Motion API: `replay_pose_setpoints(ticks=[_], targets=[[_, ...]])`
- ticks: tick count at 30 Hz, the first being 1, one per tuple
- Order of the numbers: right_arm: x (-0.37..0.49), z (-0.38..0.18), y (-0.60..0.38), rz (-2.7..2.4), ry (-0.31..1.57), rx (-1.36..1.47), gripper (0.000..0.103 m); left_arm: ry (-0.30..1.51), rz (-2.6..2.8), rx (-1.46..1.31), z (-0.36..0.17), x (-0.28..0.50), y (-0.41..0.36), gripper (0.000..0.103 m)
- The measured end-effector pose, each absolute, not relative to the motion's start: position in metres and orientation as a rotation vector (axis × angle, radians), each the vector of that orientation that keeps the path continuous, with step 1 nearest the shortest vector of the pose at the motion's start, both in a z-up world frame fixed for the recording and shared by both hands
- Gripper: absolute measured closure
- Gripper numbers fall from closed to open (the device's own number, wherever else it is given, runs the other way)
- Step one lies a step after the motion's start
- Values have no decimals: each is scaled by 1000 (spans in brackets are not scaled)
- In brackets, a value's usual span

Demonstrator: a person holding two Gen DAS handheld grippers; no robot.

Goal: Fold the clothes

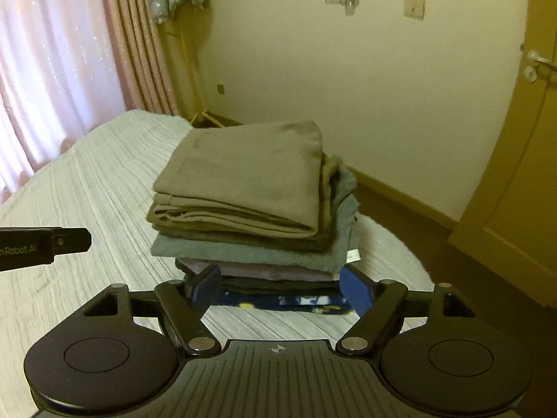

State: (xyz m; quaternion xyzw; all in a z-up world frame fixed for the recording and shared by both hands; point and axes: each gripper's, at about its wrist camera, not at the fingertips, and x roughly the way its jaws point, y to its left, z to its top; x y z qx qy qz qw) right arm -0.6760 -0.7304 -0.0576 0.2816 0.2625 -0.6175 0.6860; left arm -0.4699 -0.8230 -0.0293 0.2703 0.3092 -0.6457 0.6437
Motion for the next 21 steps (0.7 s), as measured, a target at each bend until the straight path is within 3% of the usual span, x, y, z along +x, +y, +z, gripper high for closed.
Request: replay_pose_setpoints(ticks=[7,21], targets=[[-658,-47,-681,-1390,593,638,25,697,-1453,641,-19,-462,-772,55],[-637,-21,-587,-1480,576,609,25,635,-1521,643,-1,-464,-683,53]])
